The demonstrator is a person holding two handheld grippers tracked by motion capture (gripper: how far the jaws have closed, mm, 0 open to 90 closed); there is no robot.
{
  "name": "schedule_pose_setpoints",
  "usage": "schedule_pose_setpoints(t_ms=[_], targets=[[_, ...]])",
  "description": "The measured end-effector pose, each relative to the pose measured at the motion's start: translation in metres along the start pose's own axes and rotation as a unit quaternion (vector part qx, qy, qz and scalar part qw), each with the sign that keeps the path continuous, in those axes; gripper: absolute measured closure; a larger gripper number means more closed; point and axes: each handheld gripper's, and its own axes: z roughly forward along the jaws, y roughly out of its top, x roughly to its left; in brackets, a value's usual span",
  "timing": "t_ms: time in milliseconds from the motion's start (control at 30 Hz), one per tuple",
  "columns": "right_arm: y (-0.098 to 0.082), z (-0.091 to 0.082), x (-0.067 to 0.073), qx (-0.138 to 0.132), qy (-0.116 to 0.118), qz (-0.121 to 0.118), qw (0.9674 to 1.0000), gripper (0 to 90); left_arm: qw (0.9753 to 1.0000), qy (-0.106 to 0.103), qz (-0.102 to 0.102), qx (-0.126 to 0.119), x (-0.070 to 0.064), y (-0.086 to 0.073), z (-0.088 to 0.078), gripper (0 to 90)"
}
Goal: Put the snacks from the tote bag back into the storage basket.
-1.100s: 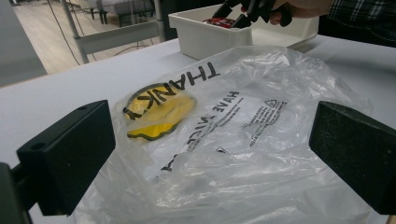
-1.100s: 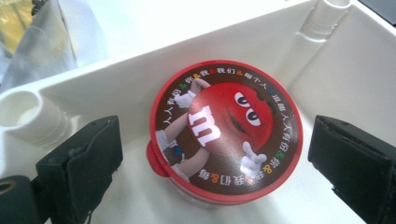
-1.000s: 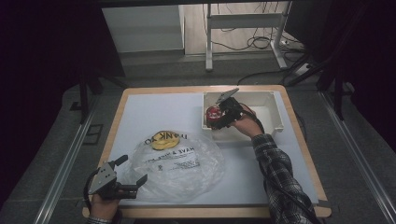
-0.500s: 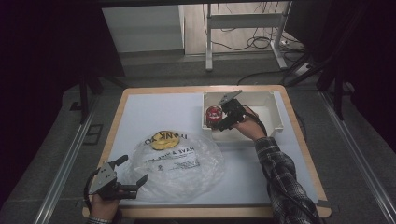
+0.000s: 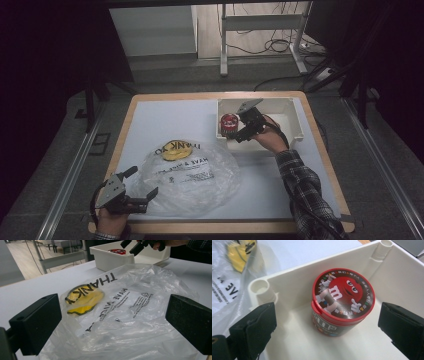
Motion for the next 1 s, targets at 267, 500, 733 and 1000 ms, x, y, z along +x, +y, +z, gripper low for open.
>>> schedule_pose_setpoints(t_ms=[267, 500, 733, 1000], targets=[[-0.002, -0.006, 0.006, 0.0, -0.006, 0.005, 1.0, 2.0, 1.0, 0.0, 0.0, 0.0, 0.0, 0.0, 0.0, 0.4], [-0.007, -0.011, 0.013, -0.01, -0.004, 0.003, 0.9999, 2.0, 1.0, 0.0, 0.0, 0.0, 0.0, 0.0, 0.0, 0.5], [-0.012, -0.016, 0.018, -0.023, -0.004, 0.005, 0.9997, 2.1, 1.0, 0.001, 0.0, 0.0, -0.001, 0.0, 0.0, 0.4], [-0.018, -0.02, 0.022, -0.029, -0.006, 0.006, 0.9995, 2.0, 1.0, 0.001, 0.0, 0.0, -0.001, 0.0, 0.0, 0.4]])
